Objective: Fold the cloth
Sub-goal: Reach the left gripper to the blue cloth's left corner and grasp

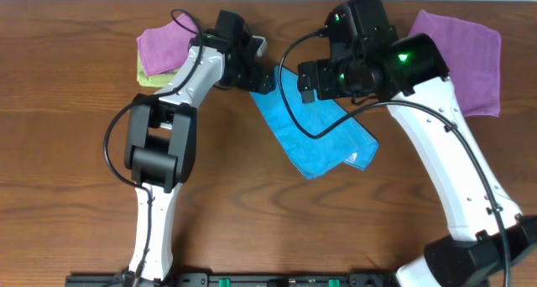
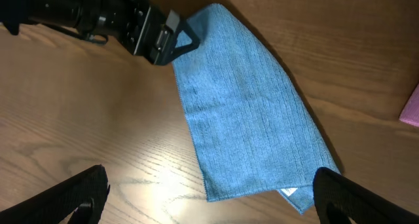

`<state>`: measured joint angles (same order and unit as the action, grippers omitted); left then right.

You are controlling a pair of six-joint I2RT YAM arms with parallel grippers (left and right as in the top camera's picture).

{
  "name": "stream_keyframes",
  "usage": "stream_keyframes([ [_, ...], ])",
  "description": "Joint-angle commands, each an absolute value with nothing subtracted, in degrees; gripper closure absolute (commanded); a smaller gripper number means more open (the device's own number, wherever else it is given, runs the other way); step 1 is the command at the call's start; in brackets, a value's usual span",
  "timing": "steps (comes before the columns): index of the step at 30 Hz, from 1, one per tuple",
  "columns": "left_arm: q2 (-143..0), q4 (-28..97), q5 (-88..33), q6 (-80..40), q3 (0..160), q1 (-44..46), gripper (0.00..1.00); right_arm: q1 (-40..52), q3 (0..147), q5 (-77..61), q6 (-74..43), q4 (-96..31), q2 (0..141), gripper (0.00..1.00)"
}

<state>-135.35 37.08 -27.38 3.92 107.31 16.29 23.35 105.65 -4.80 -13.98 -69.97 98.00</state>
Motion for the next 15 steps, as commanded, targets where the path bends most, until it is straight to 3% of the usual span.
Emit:
stream_keyframes([
  [1, -137.95, 37.06, -29.41, 0.08, 108.01, 16.16, 0.05, 22.41, 105.58, -4.27, -12.99, -70.0, 97.49, 0.01],
  [15, -140.99, 46.35, -32.42, 1.8, 108.01, 16.21, 0.05, 22.41, 105.58, -3.11, -14.31, -73.06, 97.49, 0.01],
])
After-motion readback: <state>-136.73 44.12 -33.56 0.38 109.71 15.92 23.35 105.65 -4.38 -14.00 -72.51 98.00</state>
